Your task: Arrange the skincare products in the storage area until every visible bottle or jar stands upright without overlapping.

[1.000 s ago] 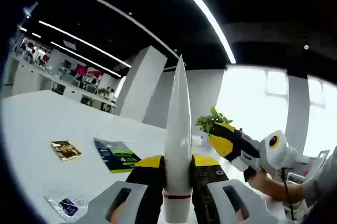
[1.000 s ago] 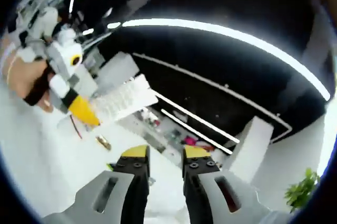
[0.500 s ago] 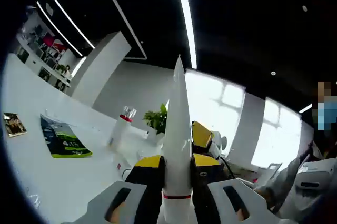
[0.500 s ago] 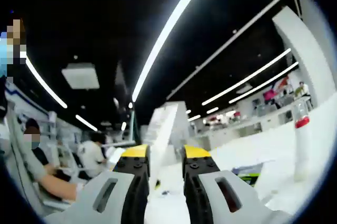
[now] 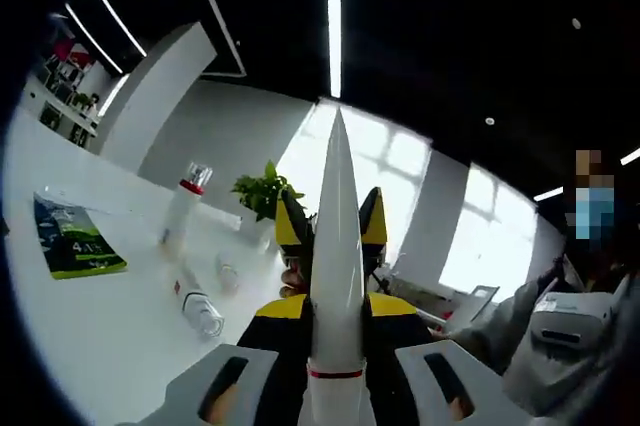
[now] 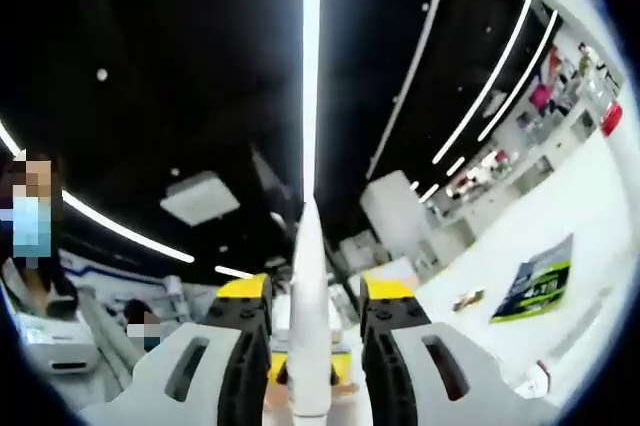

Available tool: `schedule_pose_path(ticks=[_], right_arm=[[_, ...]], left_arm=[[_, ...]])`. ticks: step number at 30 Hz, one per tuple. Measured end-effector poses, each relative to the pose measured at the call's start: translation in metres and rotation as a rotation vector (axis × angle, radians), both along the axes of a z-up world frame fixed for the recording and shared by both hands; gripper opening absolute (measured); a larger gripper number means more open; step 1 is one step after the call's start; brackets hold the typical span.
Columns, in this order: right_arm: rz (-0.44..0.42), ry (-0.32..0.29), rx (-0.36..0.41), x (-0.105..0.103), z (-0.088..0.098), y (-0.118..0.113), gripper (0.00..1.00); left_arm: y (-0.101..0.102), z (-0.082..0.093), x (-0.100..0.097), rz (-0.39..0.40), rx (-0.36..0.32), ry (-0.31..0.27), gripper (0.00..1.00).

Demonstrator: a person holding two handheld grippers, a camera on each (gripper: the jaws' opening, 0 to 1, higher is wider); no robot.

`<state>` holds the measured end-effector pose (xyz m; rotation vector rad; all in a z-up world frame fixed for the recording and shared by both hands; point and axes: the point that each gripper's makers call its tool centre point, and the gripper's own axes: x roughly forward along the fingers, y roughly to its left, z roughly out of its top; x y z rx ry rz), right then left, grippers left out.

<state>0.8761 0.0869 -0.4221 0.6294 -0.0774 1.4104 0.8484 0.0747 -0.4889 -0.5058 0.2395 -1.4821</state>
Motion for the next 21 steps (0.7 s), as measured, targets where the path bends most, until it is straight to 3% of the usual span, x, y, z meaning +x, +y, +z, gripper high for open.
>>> schedule_pose_path(ticks=[5, 12, 16, 21], right_arm=[[0.035, 0.006, -0.032, -0.004, -0.005, 0.004, 0.17], [0.011, -0.017, -0.06, -0.003, -0.004, 0.004, 0.13], [-0.052, -0.037, -0.117, 0.009, -0.007, 0.003, 0.11], [-0.168, -0.063, -0.176, 0.021, -0.011, -0.004, 0.11]], left_arm=[[-0.004, -0.006, -0.006, -0.036, 0.038, 0.018, 0.19], [-0.005, -0.005, -0.01, -0.014, 0.031, 0.009, 0.21], [-0.004, -0.008, 0.006, 0.099, 0.038, -0.069, 0.23], [0.0, -0.017, 0.026, 0.251, 0.127, -0.166, 0.26]])
